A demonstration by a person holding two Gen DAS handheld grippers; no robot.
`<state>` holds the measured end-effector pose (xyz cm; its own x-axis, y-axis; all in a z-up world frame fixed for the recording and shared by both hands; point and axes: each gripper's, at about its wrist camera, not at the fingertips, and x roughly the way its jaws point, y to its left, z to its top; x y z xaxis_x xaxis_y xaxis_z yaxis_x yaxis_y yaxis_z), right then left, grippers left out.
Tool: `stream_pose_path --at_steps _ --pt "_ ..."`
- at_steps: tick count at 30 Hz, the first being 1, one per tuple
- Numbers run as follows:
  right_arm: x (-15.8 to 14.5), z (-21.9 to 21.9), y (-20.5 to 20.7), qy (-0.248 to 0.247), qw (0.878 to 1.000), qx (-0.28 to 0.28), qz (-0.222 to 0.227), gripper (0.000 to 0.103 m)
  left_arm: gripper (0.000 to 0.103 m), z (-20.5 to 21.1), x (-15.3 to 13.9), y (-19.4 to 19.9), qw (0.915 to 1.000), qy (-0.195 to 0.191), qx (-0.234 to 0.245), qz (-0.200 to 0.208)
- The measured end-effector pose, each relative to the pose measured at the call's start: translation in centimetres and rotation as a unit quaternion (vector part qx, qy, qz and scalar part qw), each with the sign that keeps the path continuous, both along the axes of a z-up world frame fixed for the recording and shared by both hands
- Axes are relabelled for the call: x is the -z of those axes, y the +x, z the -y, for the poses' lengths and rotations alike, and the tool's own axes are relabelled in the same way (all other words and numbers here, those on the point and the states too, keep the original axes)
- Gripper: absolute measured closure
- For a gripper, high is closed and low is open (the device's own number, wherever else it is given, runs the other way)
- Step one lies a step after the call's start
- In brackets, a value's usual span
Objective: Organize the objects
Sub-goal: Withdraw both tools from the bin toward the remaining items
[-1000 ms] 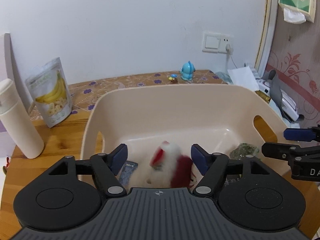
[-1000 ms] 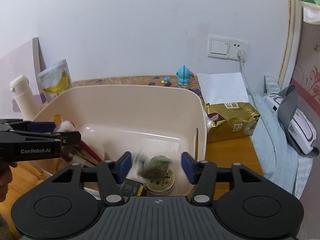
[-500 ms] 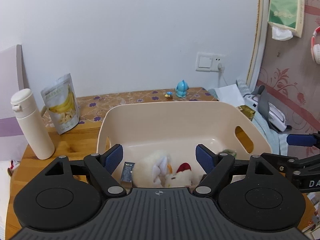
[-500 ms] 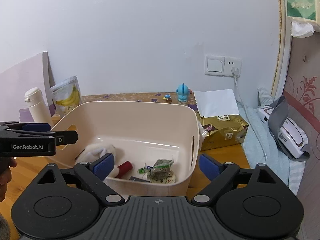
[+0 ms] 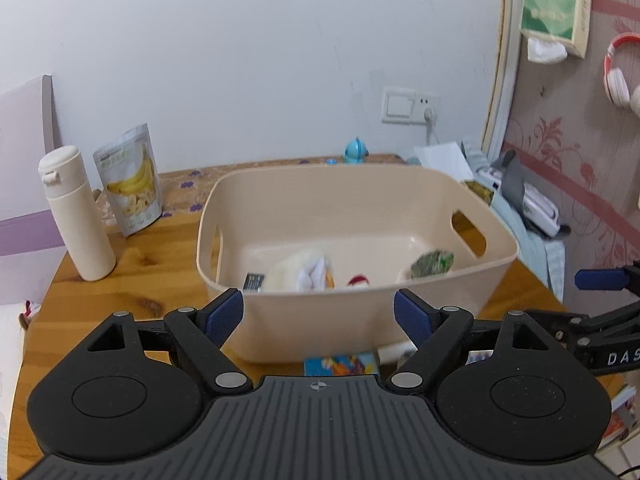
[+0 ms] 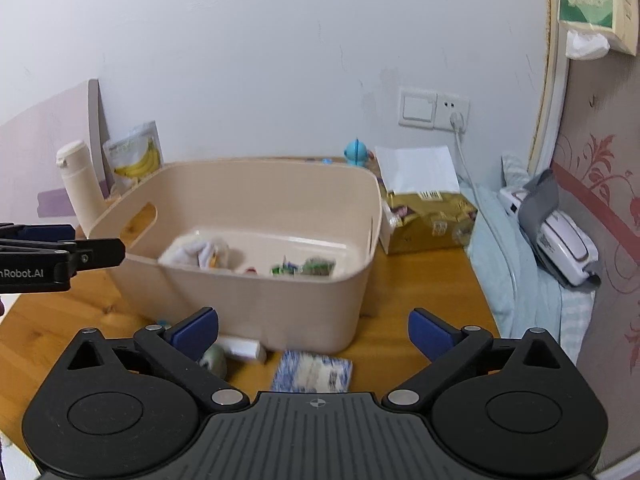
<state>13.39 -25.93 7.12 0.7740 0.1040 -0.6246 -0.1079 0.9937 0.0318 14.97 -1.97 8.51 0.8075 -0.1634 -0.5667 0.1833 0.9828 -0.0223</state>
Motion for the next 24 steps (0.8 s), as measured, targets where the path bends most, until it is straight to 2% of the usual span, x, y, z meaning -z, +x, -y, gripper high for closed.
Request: stream_pose_path --at_steps 16,24 --pt "4.0 0.8 -1.6 -0.005 0.999 0.011 -0.043 0.000 0.019 -1.3 5.6 -1.3 0.9971 0.027 -0.005 -0.071" --pt "6.4 1.1 -1.3 0.000 0.997 0.019 -0.070 0.000 0.019 -1.2 7.7 -1.4 0.9943 0.024 -0.002 -0.104"
